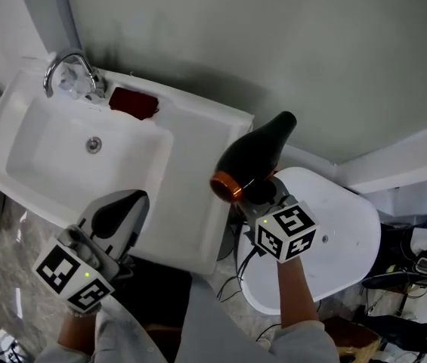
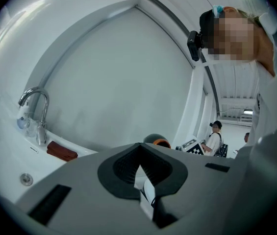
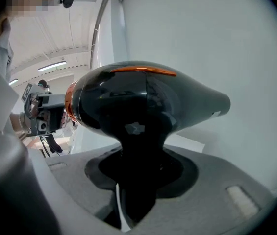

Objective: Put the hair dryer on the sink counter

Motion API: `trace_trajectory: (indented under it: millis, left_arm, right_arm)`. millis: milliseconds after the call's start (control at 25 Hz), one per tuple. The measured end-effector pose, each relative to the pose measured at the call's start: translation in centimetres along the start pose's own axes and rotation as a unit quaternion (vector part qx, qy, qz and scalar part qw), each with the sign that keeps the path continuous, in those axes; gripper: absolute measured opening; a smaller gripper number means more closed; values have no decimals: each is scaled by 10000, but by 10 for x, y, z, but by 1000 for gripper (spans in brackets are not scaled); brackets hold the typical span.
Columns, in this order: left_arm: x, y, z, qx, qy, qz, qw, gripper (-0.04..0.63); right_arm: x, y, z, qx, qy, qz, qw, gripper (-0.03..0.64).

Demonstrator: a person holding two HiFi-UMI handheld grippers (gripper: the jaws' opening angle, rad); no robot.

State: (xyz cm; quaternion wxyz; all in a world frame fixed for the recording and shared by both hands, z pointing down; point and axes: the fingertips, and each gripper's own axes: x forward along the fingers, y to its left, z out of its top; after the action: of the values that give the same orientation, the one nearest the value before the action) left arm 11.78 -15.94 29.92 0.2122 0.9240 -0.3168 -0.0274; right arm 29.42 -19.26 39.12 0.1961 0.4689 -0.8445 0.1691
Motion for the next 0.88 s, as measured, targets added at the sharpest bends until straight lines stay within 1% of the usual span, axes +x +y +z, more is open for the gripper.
trace_trajectory:
  millis: [200, 400, 640, 880]
  left_arm:
    - [-3, 6, 2, -9, -56, 193, 9998, 3]
    - [-3, 15, 1, -48, -75, 378, 9992, 3]
    - [-7, 20, -2, -78, -65, 554, 9984, 3]
    - [-13, 25, -4, -121, -68, 718, 9973, 3]
  right_arm:
    - [28, -7, -6, -556, 338, 95, 9978, 160]
    - [55, -14, -18, -982, 715, 240, 9923, 160]
    - [82, -15, -34, -1455, 1154, 410, 9817, 160]
    - [108, -17, -53, -1895, 1624, 570, 9667, 160]
